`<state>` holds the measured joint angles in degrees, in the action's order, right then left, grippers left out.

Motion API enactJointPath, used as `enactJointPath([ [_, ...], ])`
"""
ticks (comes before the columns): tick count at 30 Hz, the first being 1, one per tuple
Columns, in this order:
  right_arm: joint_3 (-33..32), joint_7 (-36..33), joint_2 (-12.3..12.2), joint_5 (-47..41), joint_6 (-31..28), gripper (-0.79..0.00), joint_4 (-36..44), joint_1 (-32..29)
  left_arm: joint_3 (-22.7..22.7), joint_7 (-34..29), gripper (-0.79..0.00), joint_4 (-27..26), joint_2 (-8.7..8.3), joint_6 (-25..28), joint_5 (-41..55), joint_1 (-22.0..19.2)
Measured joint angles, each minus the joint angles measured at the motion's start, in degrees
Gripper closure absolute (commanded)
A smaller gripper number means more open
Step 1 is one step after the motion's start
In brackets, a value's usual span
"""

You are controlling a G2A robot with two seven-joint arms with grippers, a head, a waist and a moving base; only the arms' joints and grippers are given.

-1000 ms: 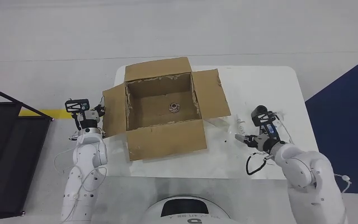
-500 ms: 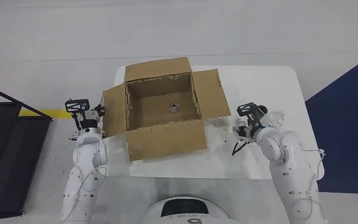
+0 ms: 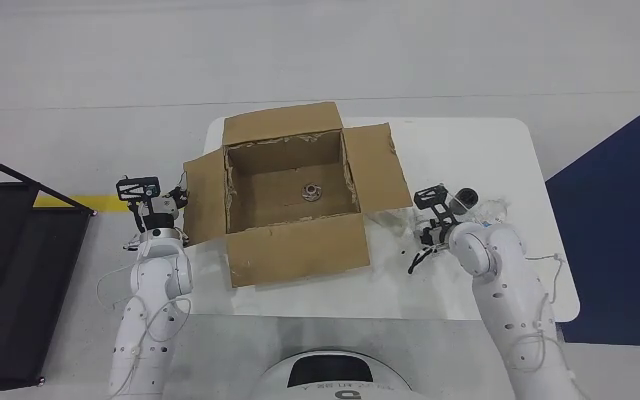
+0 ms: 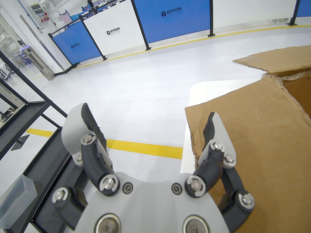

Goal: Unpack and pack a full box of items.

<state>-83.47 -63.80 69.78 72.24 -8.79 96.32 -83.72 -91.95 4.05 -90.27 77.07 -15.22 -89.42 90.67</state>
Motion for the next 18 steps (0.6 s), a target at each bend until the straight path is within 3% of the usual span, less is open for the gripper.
enactJointPath([
  [4, -2.0, 2.0, -0.3, -1.4, 0.6, 0.000, 3.8, -3.1, 0.0, 0.0, -0.785, 0.0, 0.00, 0.0, 0.0, 0.0],
  [9, -7.8, 6.2, -0.8, -6.1, 0.1, 0.000, 13.5, -11.8, 0.0, 0.0, -0.785, 0.0, 0.00, 0.0, 0.0, 0.0],
  [14, -16.2, 16.2, -0.7, -17.4, -0.9, 0.000, 23.7, -21.5, 0.0, 0.0, -0.785, 0.0, 0.00, 0.0, 0.0, 0.0],
  [18, -21.2, 22.1, -0.7, -27.3, -6.5, 0.000, 30.0, -27.6, 0.0, 0.0, -0.785, 0.0, 0.00, 0.0, 0.0, 0.0],
])
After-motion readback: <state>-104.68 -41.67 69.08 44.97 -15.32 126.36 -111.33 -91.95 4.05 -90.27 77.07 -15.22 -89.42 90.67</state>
